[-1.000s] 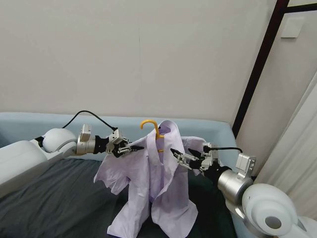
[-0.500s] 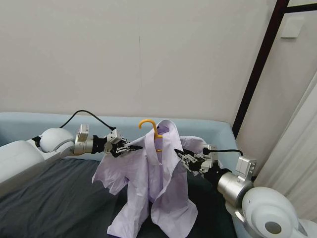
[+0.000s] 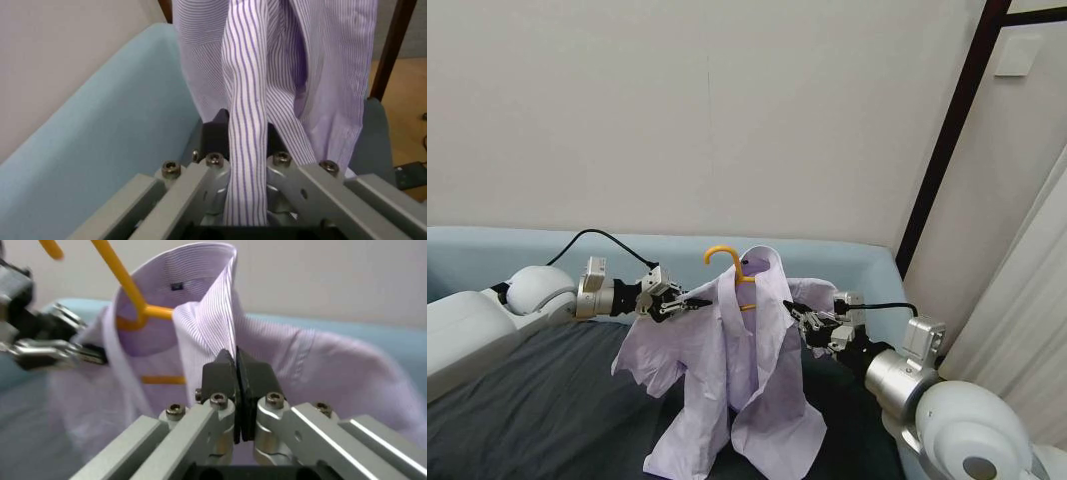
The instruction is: Pick up the clothes from the sofa and hang them on the clothes hanger.
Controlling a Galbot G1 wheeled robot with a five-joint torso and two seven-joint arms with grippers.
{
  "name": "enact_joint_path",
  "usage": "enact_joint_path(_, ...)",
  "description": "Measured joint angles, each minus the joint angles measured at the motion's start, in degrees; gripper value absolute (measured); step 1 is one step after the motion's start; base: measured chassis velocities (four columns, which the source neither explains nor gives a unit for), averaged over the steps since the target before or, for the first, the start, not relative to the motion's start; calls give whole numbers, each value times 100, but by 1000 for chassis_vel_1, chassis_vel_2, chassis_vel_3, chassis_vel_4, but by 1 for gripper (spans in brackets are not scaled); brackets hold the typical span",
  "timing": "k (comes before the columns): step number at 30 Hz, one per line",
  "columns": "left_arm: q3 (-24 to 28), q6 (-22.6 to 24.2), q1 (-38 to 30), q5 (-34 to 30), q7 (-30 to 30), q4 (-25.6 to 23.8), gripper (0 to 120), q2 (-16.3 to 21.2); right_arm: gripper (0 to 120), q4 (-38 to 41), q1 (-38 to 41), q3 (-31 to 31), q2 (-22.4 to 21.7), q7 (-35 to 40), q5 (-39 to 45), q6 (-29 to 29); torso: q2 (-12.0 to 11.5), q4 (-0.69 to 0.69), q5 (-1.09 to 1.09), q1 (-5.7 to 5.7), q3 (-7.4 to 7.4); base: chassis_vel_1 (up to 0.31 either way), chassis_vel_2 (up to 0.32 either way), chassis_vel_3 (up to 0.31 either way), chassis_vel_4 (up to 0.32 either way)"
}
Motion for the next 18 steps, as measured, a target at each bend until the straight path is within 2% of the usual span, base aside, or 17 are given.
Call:
enact_joint_path(2,19,63,-33,29,-96,-6,1,-27,0,35,41,-35,-152,-69,-706,-188,0,0,0,0,0,0,0,0,0)
enact_joint_path(3,19,63,-33,29,-96,-6,1,-27,0,35,41,-35,-152,-69,-706,-188,0,0,0,0,0,0,0,0,0)
enact_joint_path(8,177,337,-158,76,-525,-74,1,-160,0,158,41,-186,-652,-545,-2864,-289,0,-1,-1,0,0,0,0,0,0)
enact_joint_path(9,177,337,-158,76,-525,-74,1,-160,0,158,41,-186,-652,-545,-2864,-289,0,-1,-1,0,0,0,0,0,0)
enact_joint_path(13,471,634,-349,74,-971,-273,1,-291,0,190,450,-427,-920,-944,-4104,-454,0,0,-1,0,0,0,0,0,0)
enact_joint_path(15,518,714,-382,49,-1072,-341,1,-324,0,185,544,-513,-972,-1037,-4349,-491,0,1,0,0,0,0,0,0,0)
enact_joint_path(18,609,875,-446,-98,-1294,-542,1,-417,0,21,703,-771,-1051,-1397,-5374,-533,0,-1,-1,0,0,0,0,0,0)
